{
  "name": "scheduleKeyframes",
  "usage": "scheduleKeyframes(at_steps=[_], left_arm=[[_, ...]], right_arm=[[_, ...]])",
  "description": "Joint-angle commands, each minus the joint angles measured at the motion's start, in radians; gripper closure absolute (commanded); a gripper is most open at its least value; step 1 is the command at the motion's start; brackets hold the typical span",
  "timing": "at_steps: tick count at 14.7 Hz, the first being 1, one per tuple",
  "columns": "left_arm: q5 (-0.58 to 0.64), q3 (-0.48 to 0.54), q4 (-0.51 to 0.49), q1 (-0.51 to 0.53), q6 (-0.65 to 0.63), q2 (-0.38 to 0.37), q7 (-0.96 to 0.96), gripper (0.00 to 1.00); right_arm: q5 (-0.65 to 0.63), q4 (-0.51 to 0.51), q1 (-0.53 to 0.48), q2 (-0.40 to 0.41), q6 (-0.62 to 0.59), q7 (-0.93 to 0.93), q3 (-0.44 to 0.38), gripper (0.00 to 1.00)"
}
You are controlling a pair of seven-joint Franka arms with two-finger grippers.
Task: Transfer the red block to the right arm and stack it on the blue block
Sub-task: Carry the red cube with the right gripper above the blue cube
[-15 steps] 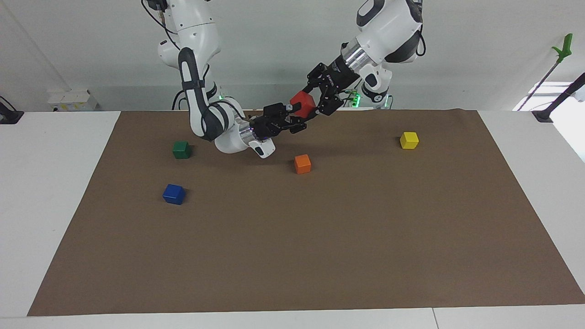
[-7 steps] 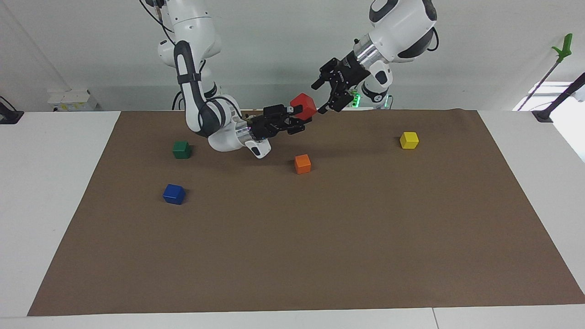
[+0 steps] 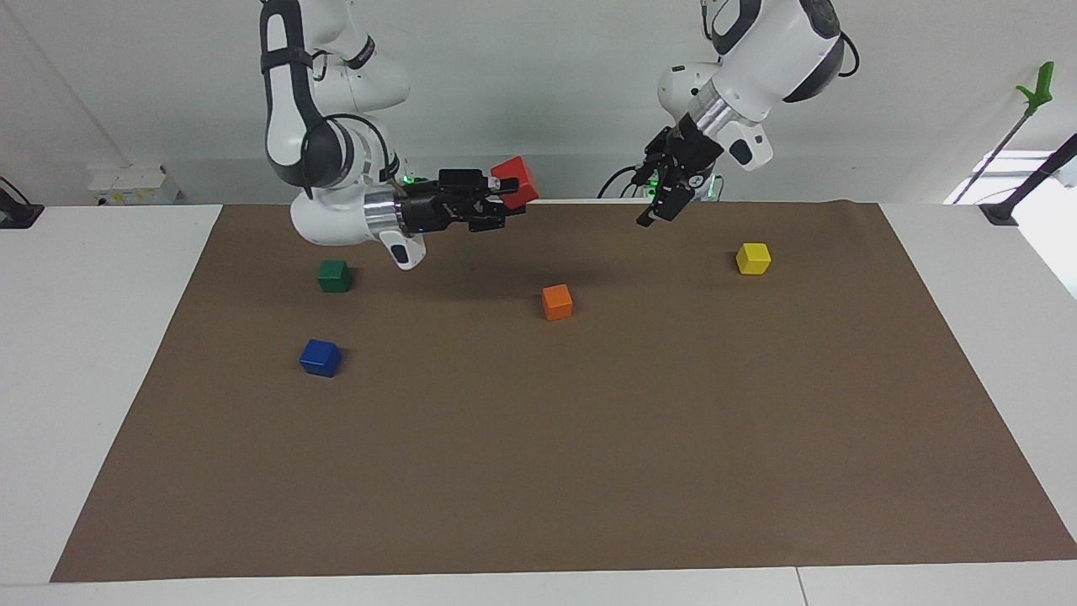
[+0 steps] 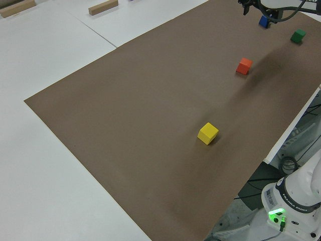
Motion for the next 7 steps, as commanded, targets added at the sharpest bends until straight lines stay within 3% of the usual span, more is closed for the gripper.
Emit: scheduleKeyframes(at_steps=[1, 4, 7], left_arm=[[0.065, -0.005, 0.003, 0.091, -0.048, -0.022, 0.128, 0.00], [0.100, -0.005, 0.005, 0.205, -0.048, -0.020, 0.297, 0.00], [0.211, -0.005, 0.046, 0.236, -0.050, -0.003, 0.431, 0.00]], right_arm=[[-0.314, 0.074, -0.105, -0.064, 0.014, 0.146, 0.007, 1.00], [-0.690, 0.195, -0.165, -0.108, -0.024, 0.298, 0.005, 1.00], [-1.010, 0.276, -0.214, -0.140, -0.055, 0.332, 0.005, 1.00]])
